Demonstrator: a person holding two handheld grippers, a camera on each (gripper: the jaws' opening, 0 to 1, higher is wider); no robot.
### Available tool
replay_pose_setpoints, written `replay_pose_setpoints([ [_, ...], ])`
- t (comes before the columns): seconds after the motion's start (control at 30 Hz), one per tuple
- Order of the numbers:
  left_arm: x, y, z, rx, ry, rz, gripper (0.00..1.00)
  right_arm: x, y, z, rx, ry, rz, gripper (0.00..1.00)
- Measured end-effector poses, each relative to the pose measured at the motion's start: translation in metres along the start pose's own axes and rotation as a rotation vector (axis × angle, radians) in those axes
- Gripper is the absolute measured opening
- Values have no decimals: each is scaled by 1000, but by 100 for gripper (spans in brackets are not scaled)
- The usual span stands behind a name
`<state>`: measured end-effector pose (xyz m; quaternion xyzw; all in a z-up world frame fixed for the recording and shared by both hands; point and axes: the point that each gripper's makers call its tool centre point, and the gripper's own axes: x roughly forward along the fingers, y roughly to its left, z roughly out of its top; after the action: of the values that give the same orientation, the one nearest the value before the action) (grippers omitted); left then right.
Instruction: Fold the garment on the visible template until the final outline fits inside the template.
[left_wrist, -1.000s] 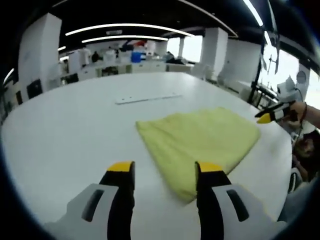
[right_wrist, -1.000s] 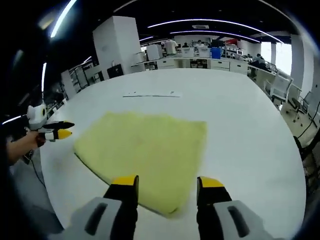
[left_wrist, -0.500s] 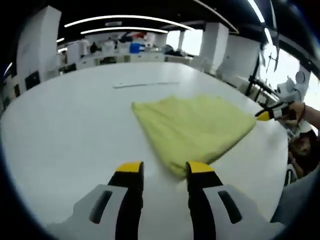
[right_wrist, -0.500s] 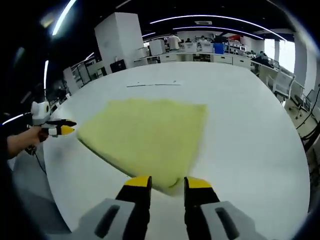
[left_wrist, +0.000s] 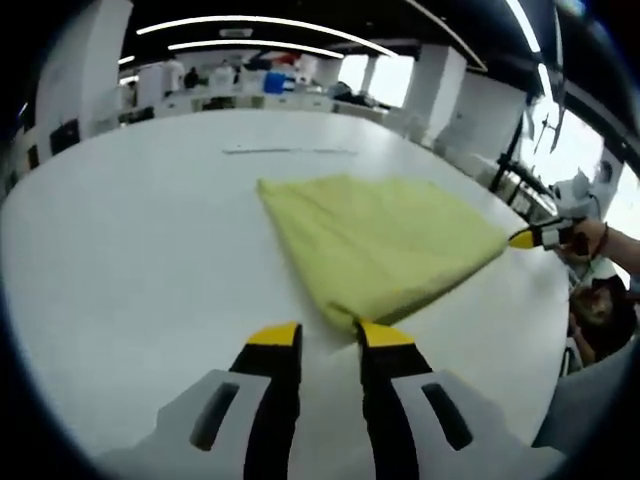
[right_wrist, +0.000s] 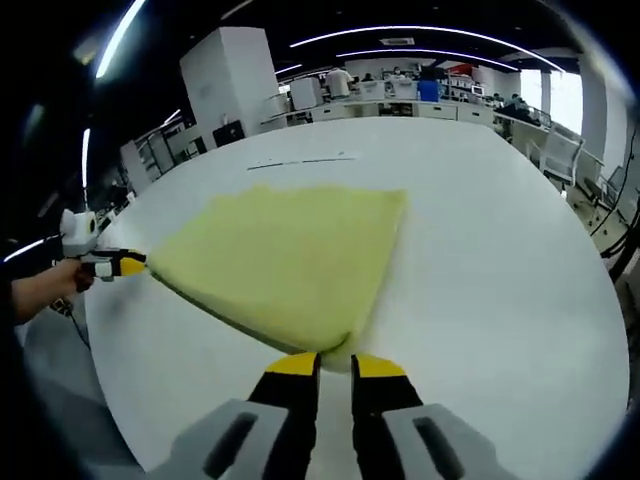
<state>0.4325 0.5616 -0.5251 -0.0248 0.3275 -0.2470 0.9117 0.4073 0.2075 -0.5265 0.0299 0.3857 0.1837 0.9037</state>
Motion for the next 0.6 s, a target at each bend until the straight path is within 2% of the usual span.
replay_pose_setpoints([
  [0.17, 4, -4, -1, 1, 5, -15, 13, 1, 0, 0, 0, -7, 3, 5],
  [0.3, 7, -4, -2, -1, 13, -13, 12, 3, -1, -1, -5, -12, 10, 0],
  [0.6, 9, -5, -4, 6, 20, -22, 3, 4, -3, 0, 1, -22, 6, 0],
])
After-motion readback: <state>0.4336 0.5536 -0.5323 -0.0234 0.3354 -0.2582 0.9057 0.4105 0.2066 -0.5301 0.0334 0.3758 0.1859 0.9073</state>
